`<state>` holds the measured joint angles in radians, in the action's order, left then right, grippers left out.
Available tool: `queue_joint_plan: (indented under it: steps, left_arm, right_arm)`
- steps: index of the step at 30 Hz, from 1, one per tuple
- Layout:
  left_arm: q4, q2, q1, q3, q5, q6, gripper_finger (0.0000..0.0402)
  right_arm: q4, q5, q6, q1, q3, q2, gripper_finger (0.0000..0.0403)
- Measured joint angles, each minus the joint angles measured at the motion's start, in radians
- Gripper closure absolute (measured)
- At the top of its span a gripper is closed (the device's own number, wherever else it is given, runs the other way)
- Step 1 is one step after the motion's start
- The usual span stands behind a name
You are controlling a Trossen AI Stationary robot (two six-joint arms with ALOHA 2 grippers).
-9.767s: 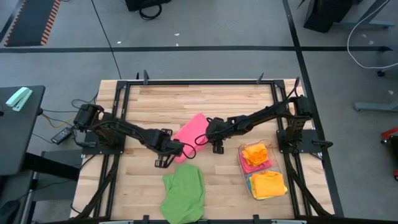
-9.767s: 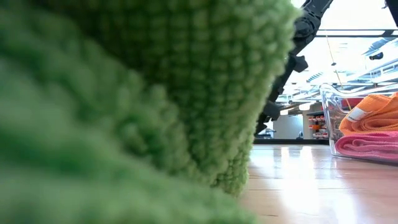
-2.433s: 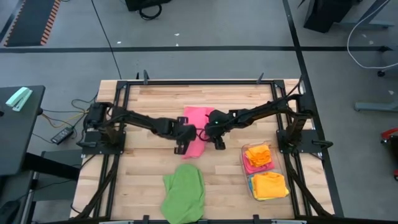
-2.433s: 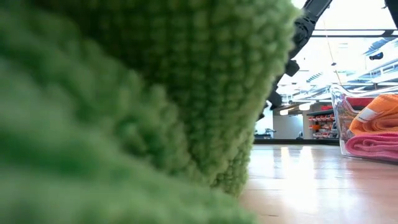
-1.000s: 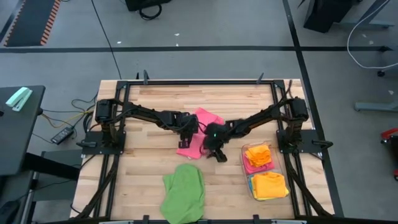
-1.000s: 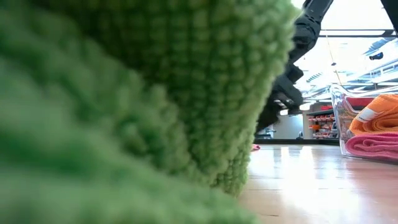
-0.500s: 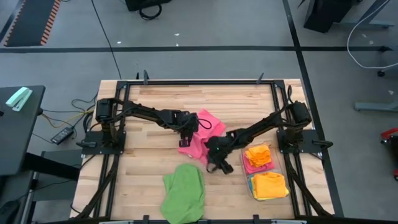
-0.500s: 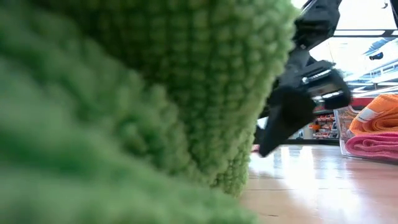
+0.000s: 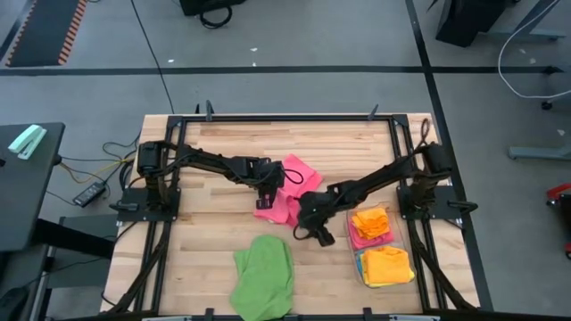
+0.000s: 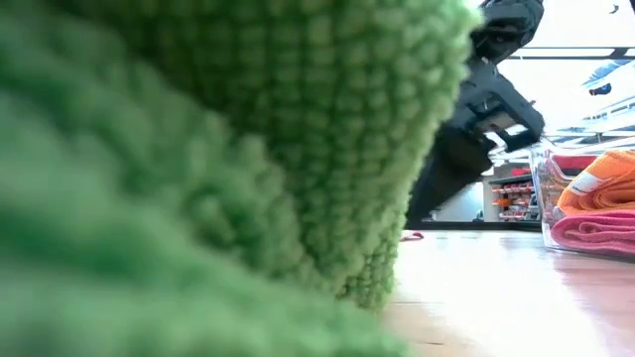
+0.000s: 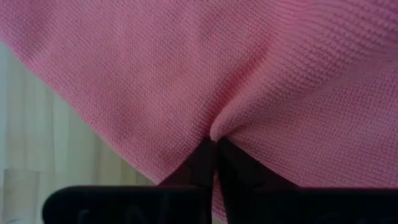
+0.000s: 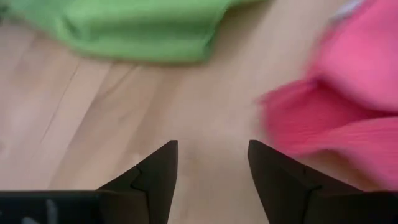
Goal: Fold microfiber towels
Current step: Fold the pink towel
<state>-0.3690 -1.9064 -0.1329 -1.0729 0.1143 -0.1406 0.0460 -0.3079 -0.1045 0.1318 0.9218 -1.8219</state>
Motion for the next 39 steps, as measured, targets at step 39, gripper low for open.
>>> queue_joint_plan:
  steps: [39]
  left_arm:
    - [-0.111,0.101,0.073,0.006,-0.054,-0.011,0.0356]
  right_arm:
    - [-0.127,0.270,-0.155,0.019,0.002,0.065,0.0199]
